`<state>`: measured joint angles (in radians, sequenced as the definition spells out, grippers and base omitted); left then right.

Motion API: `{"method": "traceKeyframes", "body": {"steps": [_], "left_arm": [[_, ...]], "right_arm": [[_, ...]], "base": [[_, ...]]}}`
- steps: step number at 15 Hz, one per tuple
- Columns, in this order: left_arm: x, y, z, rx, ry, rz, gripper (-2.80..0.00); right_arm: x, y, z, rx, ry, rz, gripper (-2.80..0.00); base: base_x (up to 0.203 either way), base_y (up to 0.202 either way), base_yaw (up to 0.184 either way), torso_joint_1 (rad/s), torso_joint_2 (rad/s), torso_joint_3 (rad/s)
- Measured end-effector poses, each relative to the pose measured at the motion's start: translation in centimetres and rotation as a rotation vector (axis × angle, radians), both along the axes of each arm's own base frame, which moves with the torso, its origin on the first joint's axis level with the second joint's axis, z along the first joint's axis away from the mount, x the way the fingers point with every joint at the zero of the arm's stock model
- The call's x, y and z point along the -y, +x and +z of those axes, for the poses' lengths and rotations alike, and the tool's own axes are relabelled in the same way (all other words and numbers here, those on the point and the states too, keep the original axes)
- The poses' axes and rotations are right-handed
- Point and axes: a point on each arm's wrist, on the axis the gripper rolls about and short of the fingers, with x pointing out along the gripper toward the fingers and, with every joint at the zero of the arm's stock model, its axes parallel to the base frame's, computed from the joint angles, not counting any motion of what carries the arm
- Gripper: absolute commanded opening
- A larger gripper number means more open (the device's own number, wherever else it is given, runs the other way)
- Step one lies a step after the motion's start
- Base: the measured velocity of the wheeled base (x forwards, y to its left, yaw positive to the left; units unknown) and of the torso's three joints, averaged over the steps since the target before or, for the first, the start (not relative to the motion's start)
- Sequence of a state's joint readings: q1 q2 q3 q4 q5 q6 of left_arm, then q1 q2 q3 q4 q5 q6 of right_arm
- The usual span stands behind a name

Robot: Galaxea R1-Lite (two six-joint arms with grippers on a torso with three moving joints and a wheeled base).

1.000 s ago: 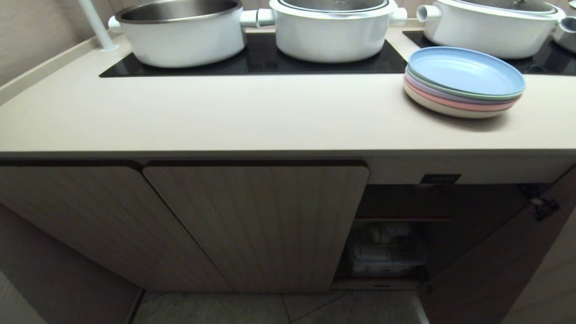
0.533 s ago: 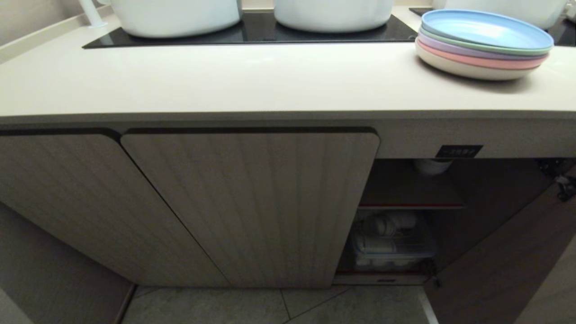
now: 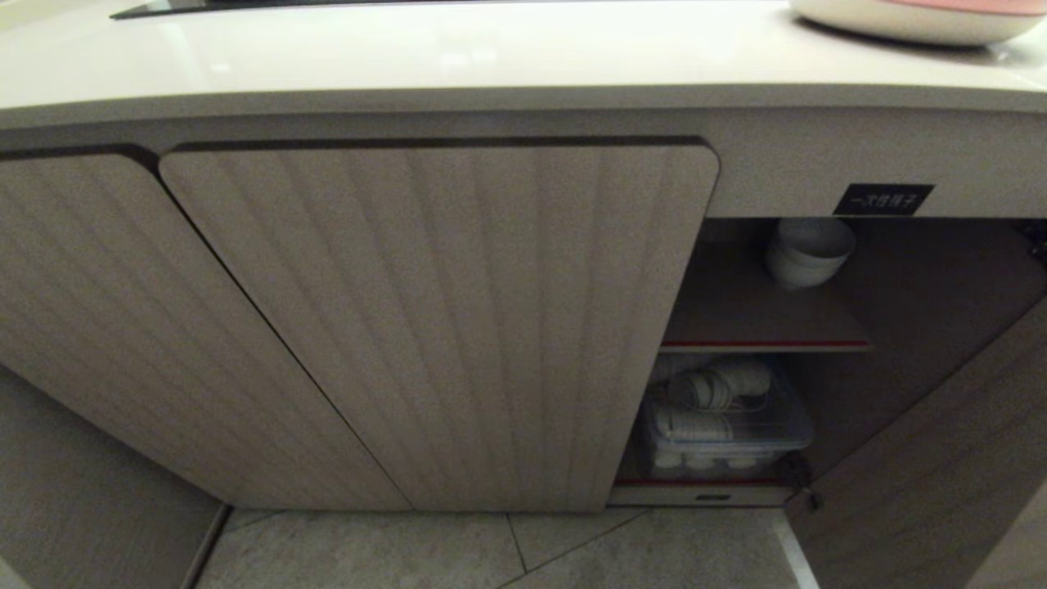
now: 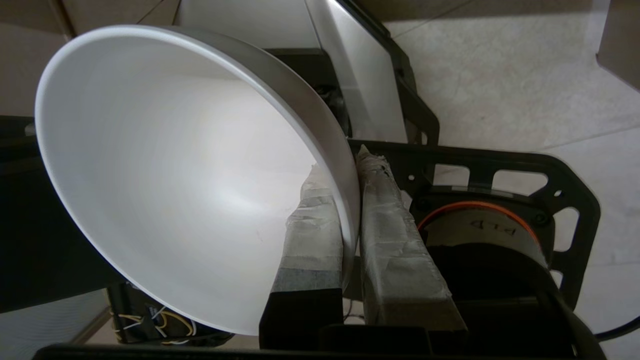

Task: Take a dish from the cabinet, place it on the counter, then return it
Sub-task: Put it back into the cabinet

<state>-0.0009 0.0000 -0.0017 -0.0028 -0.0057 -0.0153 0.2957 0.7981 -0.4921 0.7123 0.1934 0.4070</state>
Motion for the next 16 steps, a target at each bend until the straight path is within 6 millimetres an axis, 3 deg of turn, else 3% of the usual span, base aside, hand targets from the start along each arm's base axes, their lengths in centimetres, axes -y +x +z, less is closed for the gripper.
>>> {"method": "traceKeyframes", "body": {"steps": [6, 16], "left_arm": [[0.00, 0.00, 0.00, 0.000, 0.001, -0.001, -2.80], [0.00, 0.00, 0.00, 0.000, 0.000, 0.000, -2.80]], "right_arm": [[0.00, 0.01, -0.01, -0.001, 0.000, -0.001, -2.80], [0.00, -0.01, -0.06, -0.002, -0.001, 0.000, -2.80]], "base": [[0.000, 0.000, 0.000, -0.107, 0.38, 0.265], [0.000, 0.000, 0.000, -0.002, 0.02, 0.014]]}}
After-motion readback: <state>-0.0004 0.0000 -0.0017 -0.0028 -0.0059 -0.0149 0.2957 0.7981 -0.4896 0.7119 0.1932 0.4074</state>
